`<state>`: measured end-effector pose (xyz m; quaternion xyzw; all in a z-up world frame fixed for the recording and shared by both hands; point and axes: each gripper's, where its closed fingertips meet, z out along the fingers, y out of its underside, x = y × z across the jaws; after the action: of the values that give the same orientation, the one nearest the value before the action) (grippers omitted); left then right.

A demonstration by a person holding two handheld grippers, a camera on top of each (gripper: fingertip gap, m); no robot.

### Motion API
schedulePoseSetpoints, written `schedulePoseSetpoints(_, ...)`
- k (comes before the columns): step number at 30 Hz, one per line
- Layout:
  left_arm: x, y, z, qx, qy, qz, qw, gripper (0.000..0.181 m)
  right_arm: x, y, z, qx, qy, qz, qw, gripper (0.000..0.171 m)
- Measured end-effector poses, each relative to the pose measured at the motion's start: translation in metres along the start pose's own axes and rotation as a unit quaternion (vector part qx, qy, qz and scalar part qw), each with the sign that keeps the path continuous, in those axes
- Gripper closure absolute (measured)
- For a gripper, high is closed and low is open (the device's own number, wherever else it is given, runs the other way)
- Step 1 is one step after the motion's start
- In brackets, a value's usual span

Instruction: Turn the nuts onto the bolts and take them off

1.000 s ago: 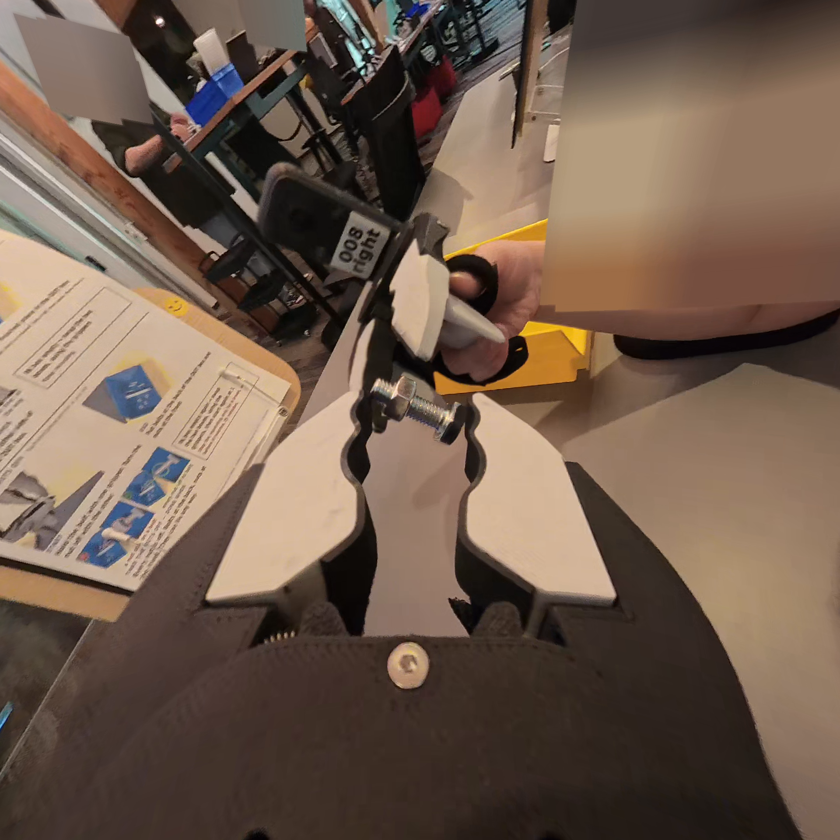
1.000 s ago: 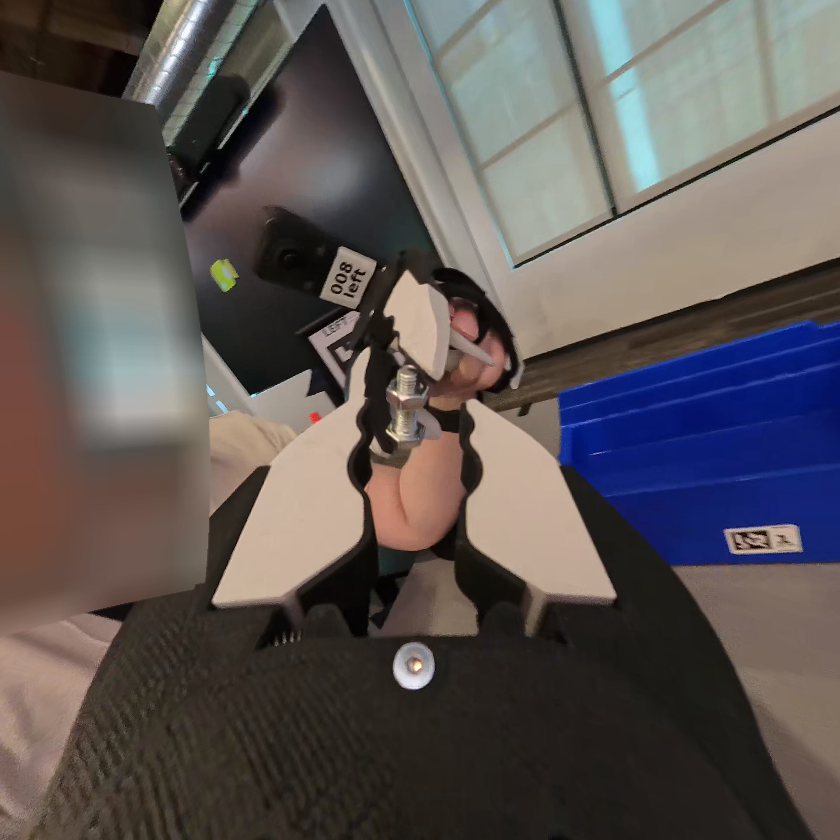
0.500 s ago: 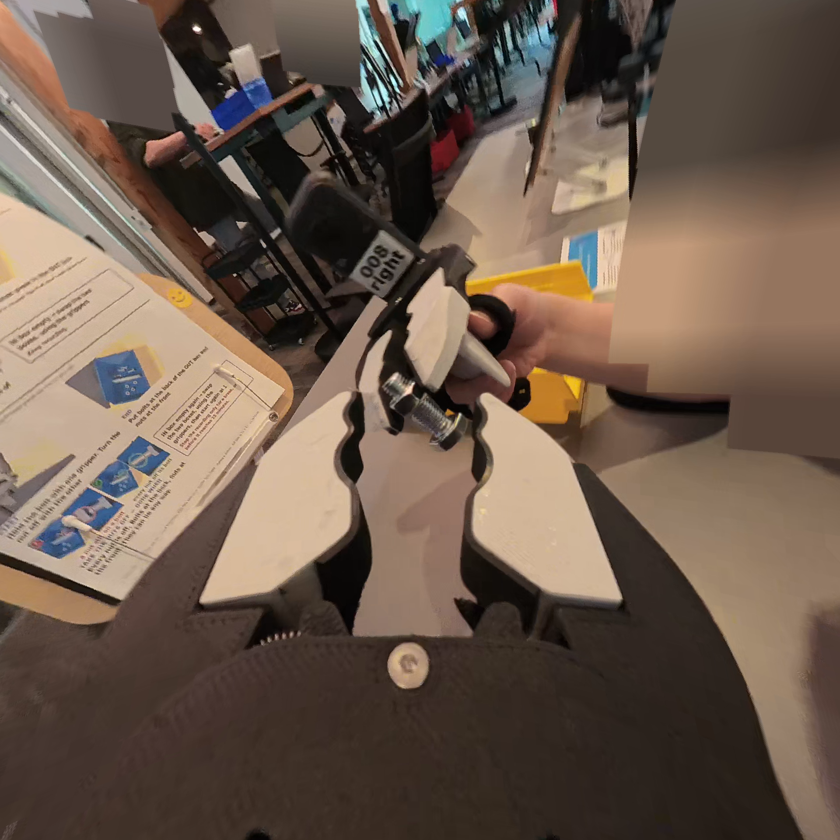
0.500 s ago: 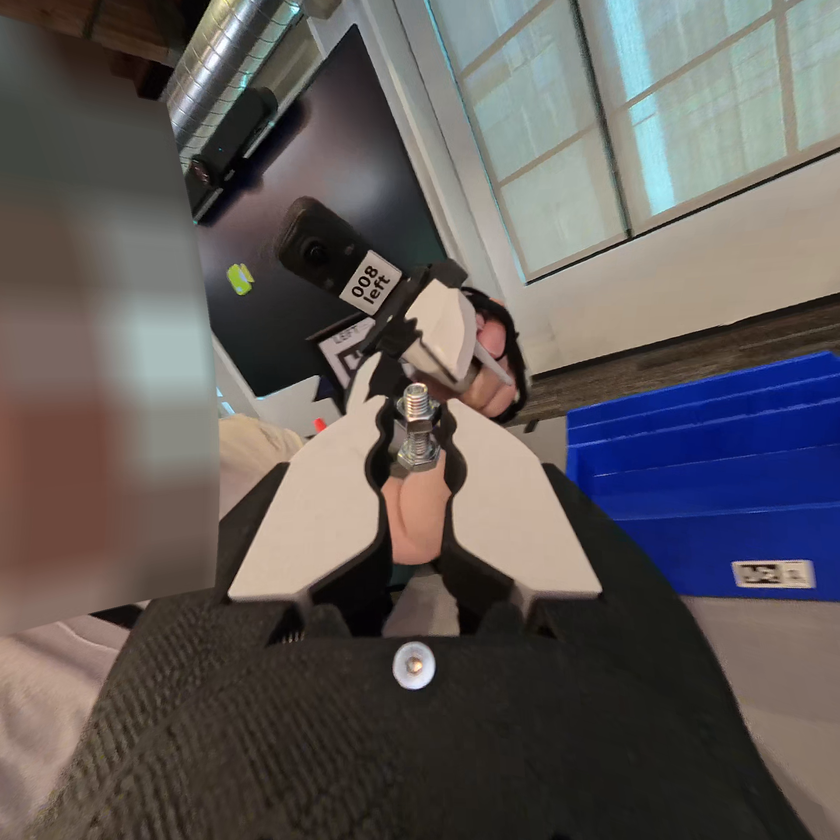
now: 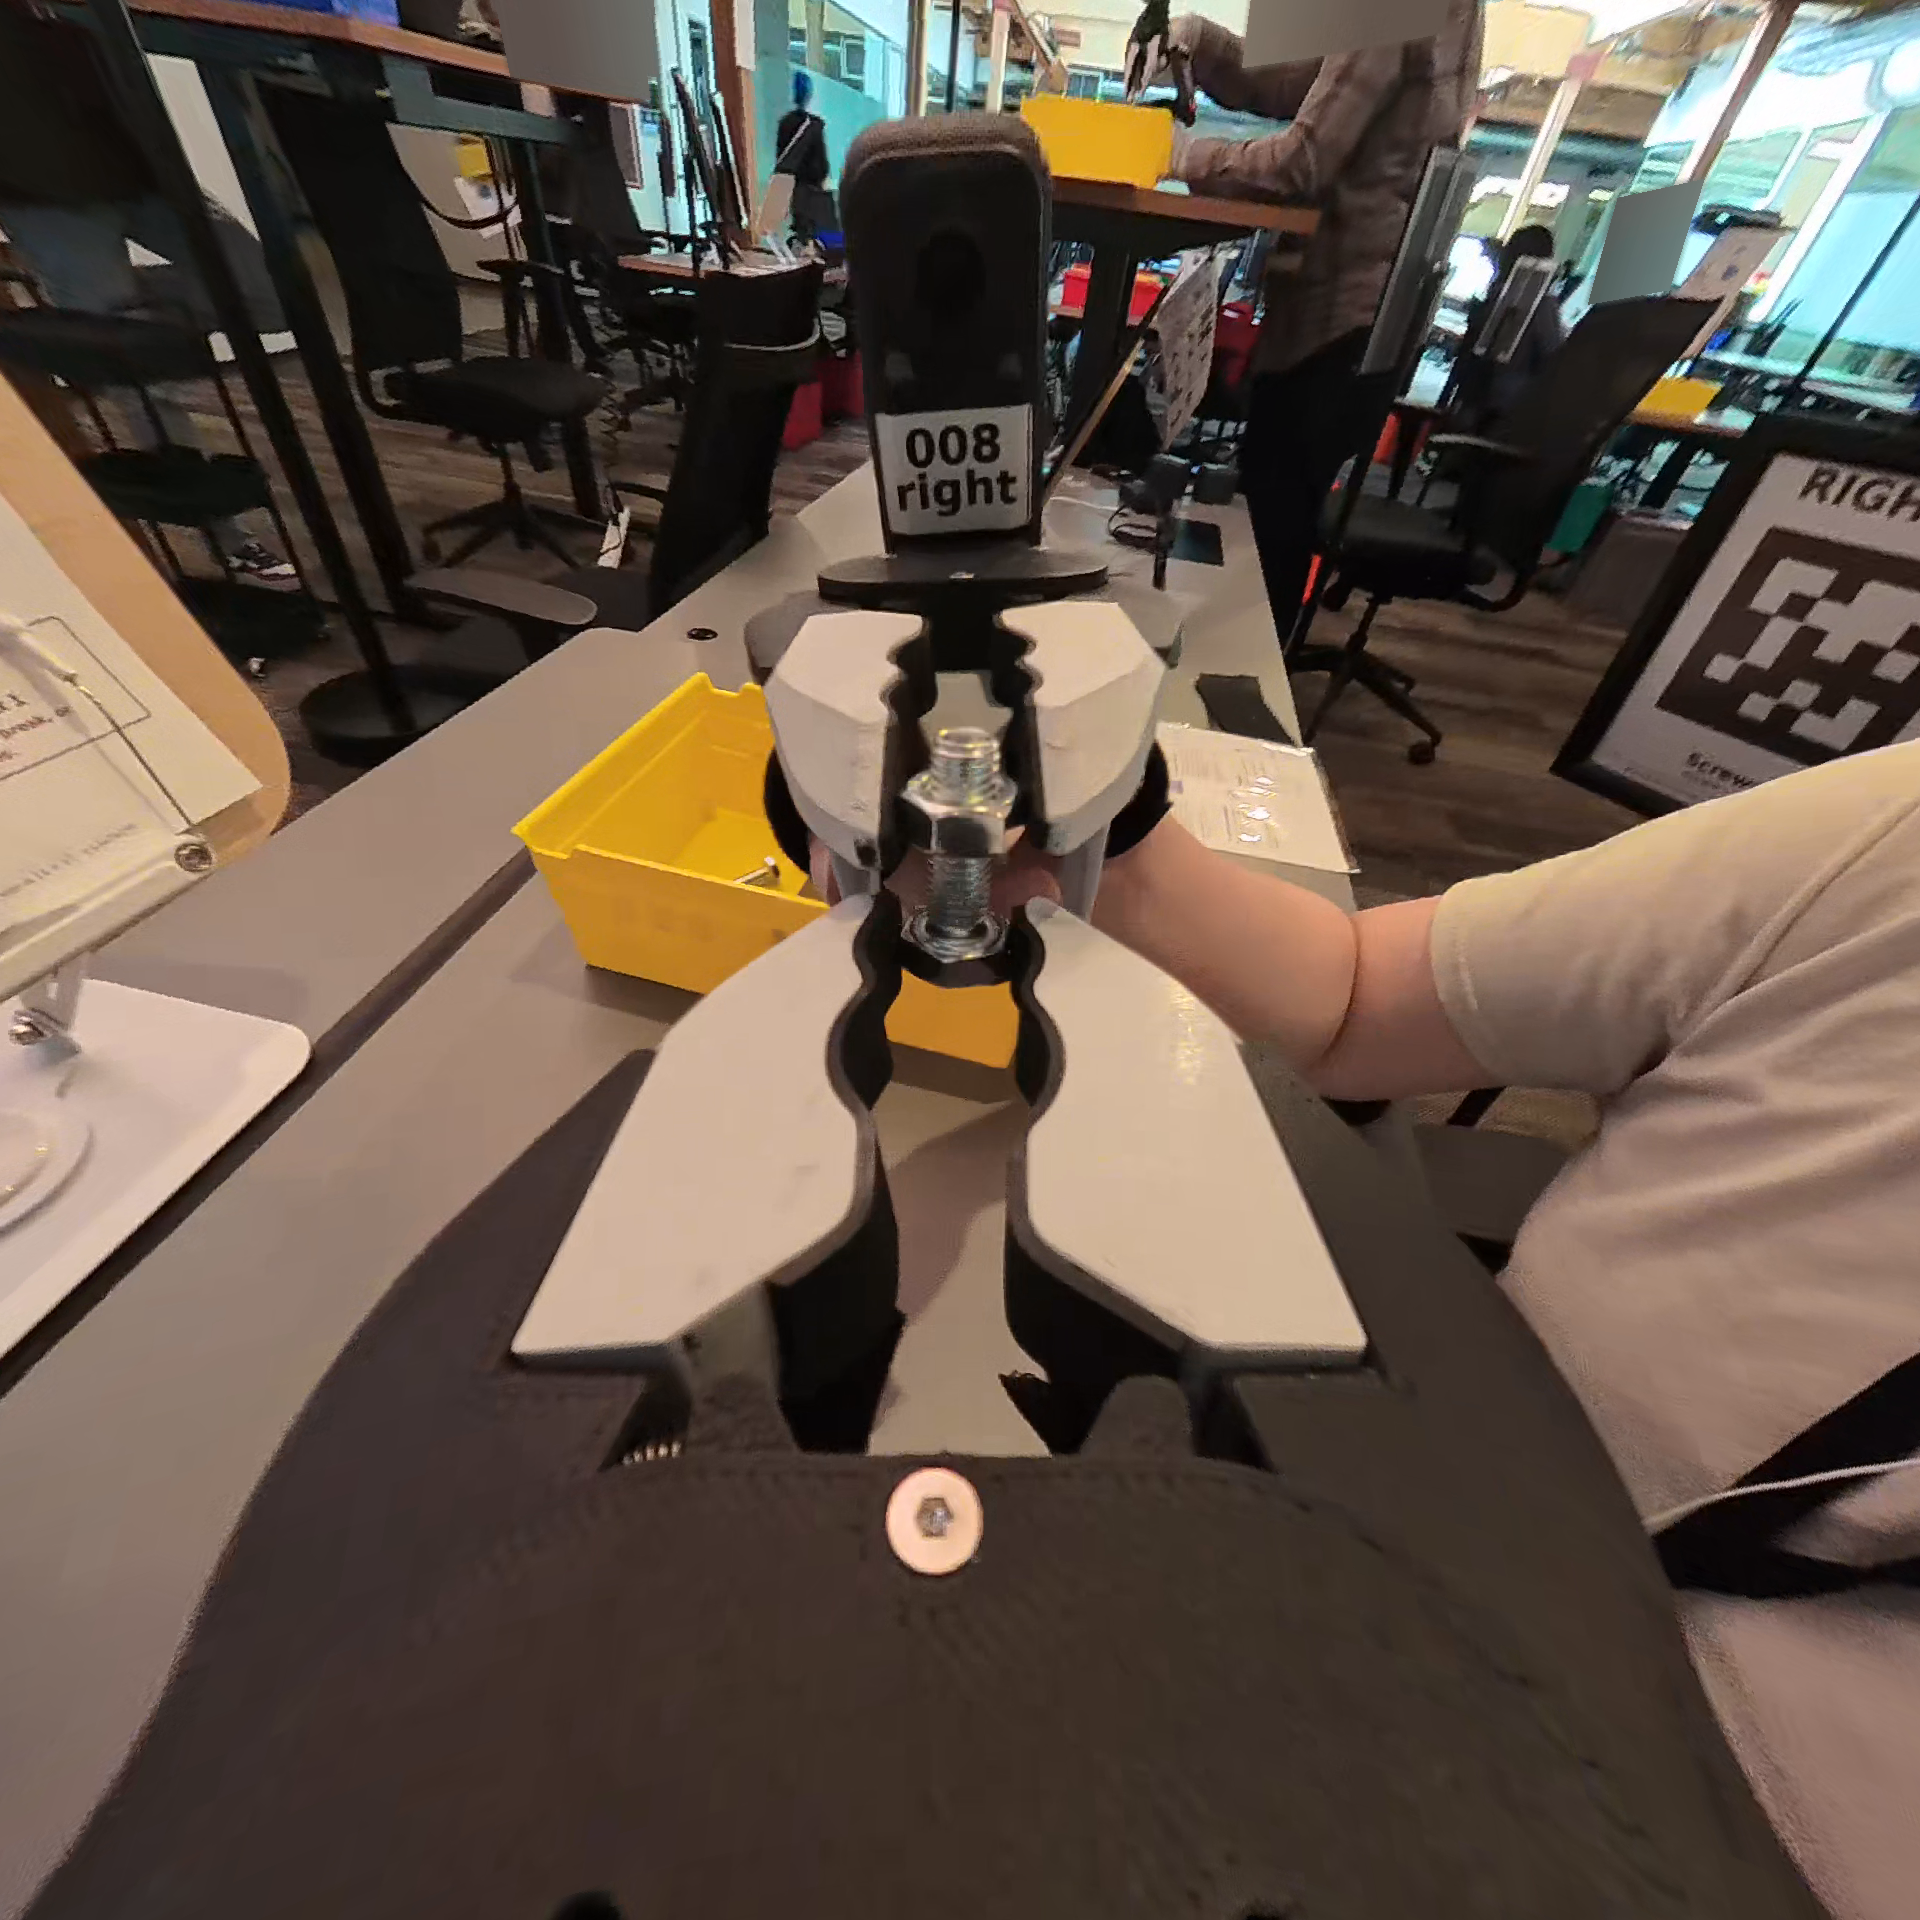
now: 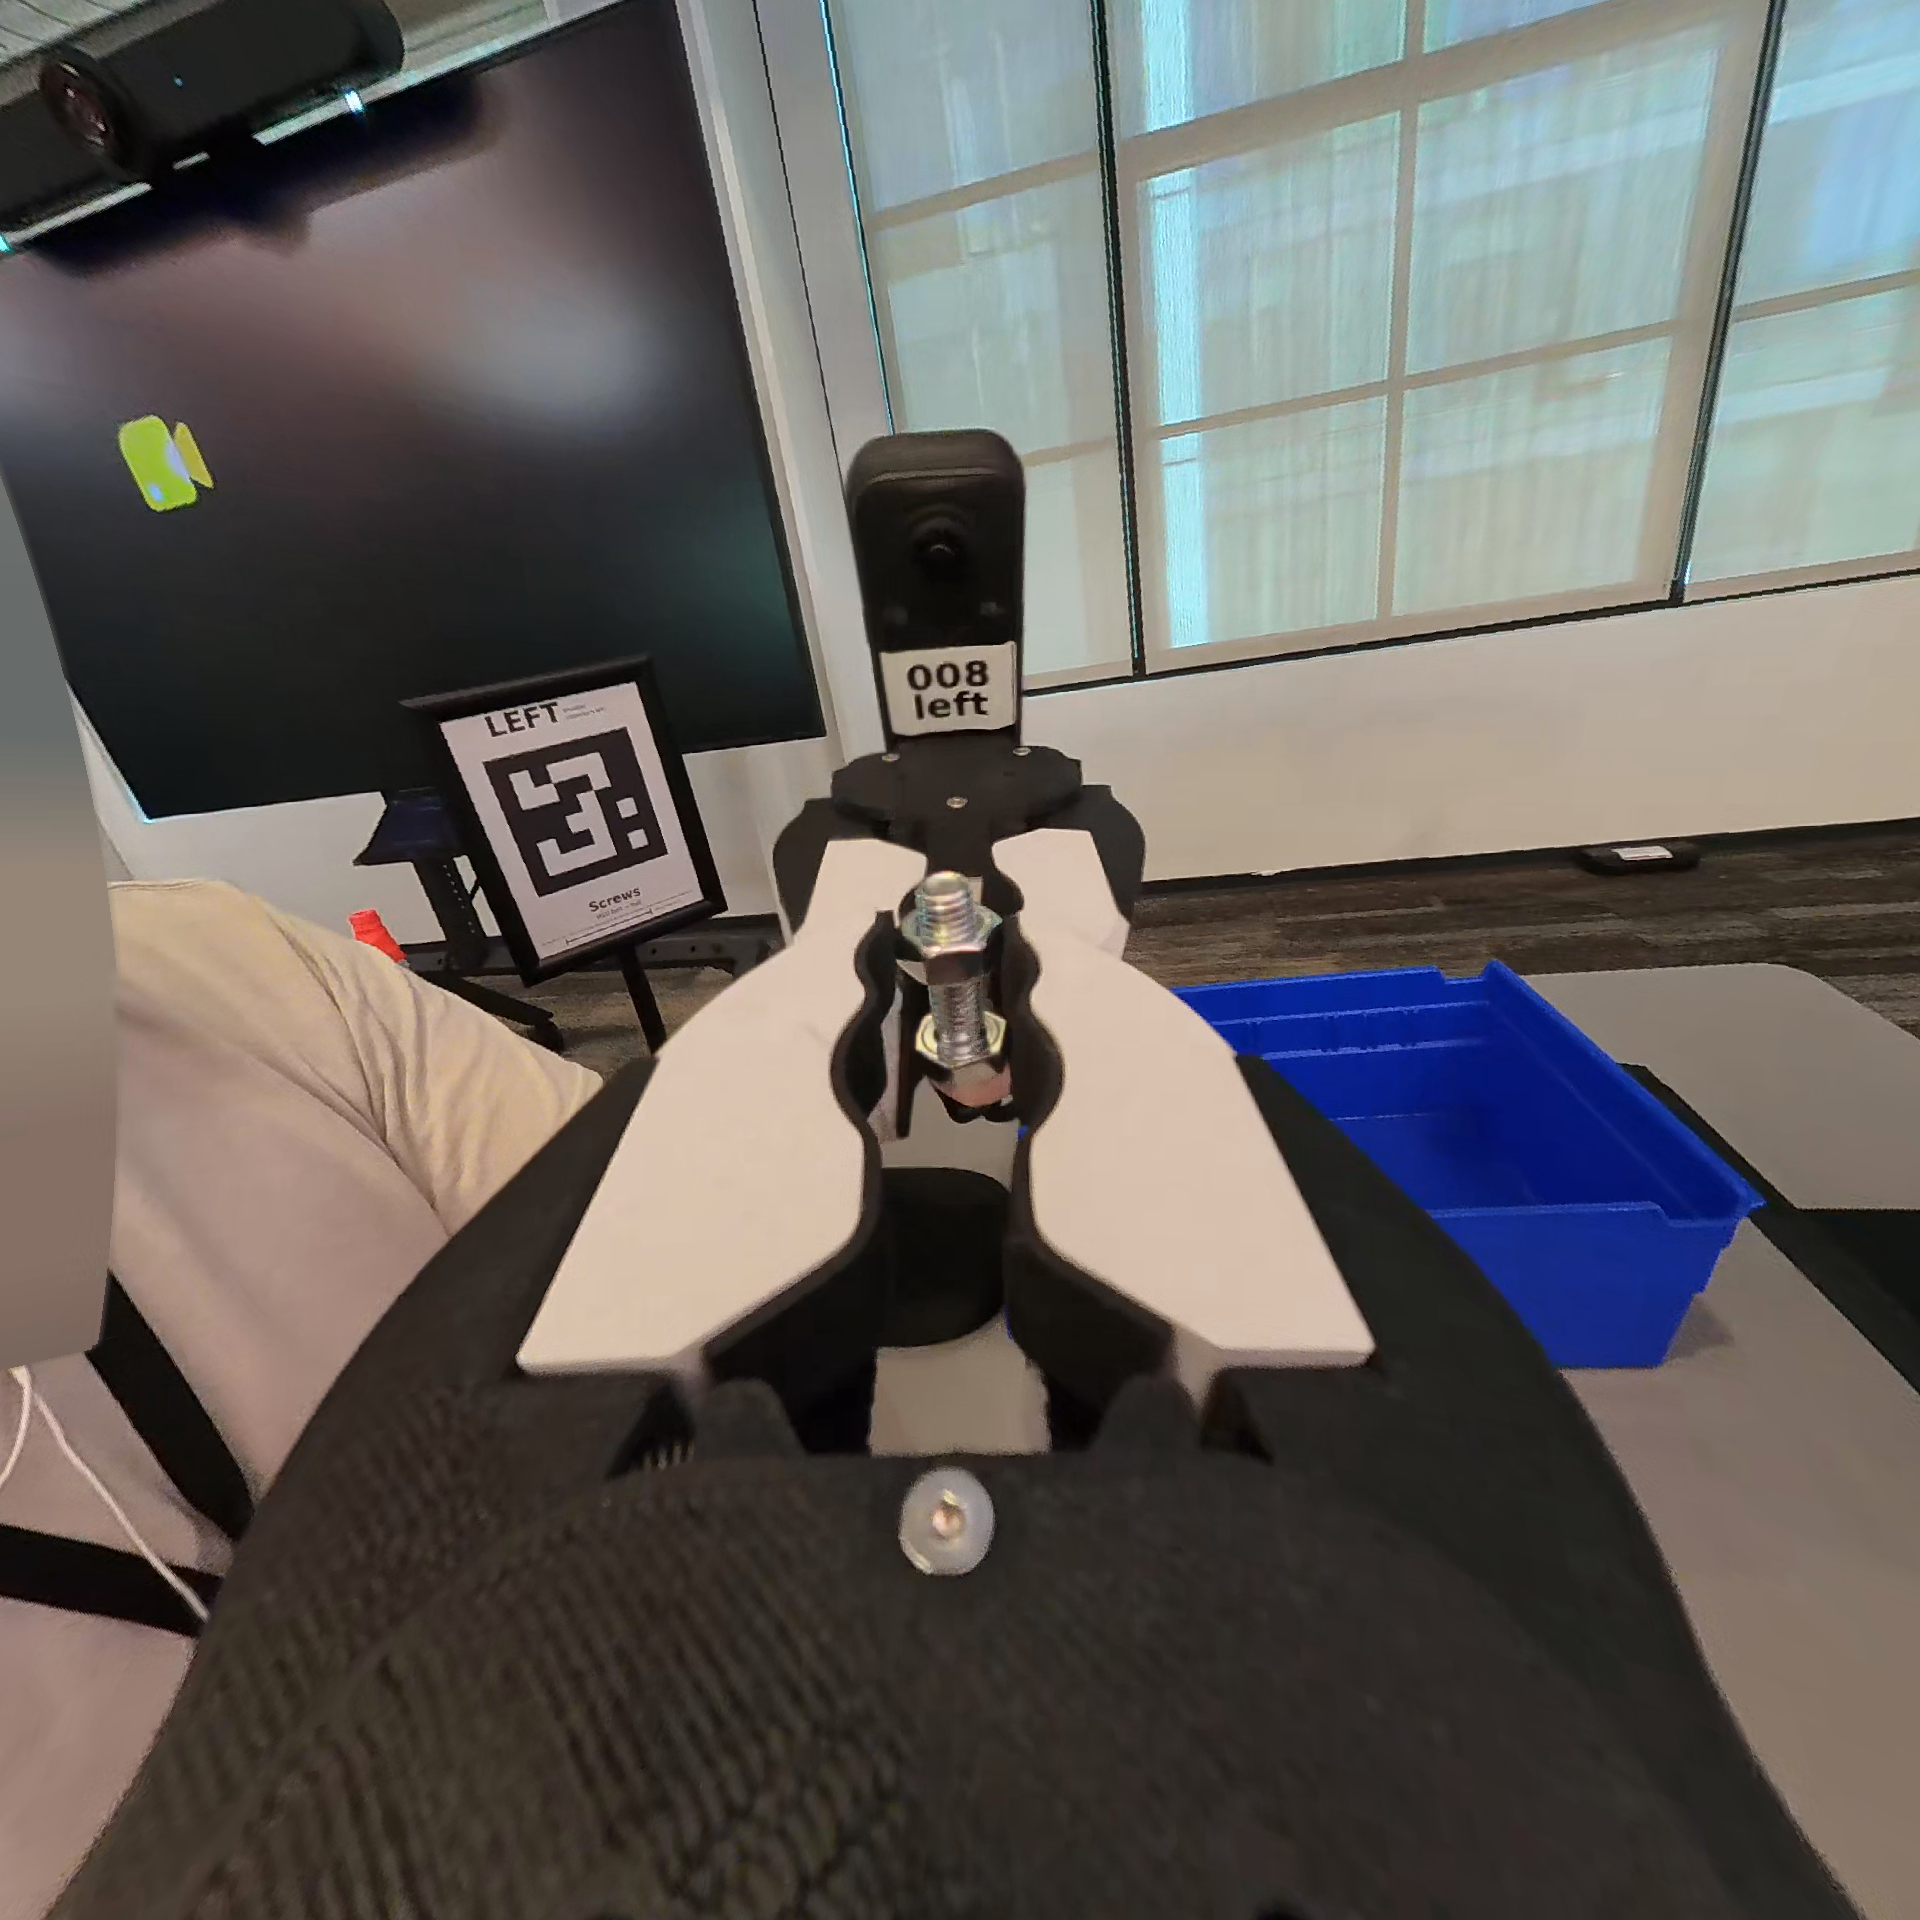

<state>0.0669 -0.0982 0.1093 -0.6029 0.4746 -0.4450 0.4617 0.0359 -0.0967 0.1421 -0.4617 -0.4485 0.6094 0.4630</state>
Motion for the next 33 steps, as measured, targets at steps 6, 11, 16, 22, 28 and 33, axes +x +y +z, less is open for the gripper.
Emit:
schedulePoseSetpoints(6, 0.006, -0.005, -0.001, 0.011, 0.010, 0.021, 1.000, 0.162, -0.004, -0.003, -0.008, -0.009, 0.000, -0.027, 1.000, 0.149)
schedulePoseSetpoints(11, 0.017, -0.012, -0.005, 0.035, 0.050, 0.005, 0.998, 0.163, -0.010, -0.008, -0.016, -0.001, -0.015, -0.039, 0.999, 0.149)
schedulePoseSetpoints(16, 0.018, -0.012, -0.004, 0.031, 0.042, 0.022, 0.998, 0.163, -0.008, -0.012, -0.017, 0.008, -0.009, -0.039, 0.999, 0.168)
schedulePoseSetpoints(22, 0.018, -0.025, -0.014, 0.067, 0.033, 0.029, 0.997, 0.163, -0.007, -0.018, -0.021, 0.034, -0.015, -0.018, 0.999, 0.138)
schedulePoseSetpoints(28, 0.019, -0.027, -0.016, 0.072, 0.030, 0.035, 0.996, 0.163, -0.014, -0.016, -0.011, 0.058, -0.083, 0.049, 0.994, 0.154)
schedulePoseSetpoints(33, 0.018, -0.012, -0.016, 0.029, 0.055, -0.015, 0.998, 0.163, -0.012, -0.002, -0.010, -0.016, -0.046, 0.019, 0.999, 0.154)
